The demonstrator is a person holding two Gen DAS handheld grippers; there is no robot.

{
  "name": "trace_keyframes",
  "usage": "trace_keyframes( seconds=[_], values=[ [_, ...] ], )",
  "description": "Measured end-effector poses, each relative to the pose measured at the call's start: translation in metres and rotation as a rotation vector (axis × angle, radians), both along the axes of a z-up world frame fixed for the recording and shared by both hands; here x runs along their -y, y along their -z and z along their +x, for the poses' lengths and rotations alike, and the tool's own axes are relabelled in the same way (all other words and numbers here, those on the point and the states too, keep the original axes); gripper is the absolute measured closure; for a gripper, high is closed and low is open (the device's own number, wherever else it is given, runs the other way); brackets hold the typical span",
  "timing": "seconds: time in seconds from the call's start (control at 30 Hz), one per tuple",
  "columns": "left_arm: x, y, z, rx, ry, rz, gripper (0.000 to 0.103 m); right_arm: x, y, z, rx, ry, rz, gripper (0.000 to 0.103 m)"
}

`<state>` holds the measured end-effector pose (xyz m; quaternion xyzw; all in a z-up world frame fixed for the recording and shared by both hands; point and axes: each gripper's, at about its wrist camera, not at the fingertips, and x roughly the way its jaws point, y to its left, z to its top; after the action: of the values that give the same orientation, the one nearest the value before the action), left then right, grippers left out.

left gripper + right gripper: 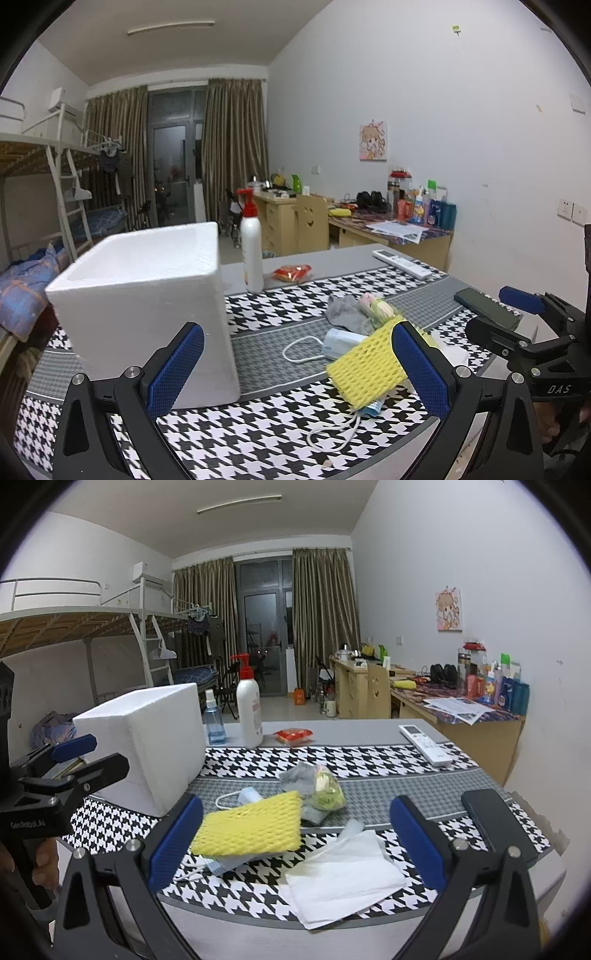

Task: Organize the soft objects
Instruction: 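Grasp the yellow foam net with the left tool while the right tool reaches the white tissue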

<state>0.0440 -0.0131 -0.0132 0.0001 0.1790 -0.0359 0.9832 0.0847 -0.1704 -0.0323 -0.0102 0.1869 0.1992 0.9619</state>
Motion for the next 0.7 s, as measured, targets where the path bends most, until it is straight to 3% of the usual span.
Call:
trace_keyframes(
  seconds=[0.7],
  values=[
    [0.043, 0.029, 0.037, -0.133, 0.135, 0.077, 0.001, 0.027, 0.024, 0.022, -0.087, 0.058, -0.005, 0.001]
  ],
)
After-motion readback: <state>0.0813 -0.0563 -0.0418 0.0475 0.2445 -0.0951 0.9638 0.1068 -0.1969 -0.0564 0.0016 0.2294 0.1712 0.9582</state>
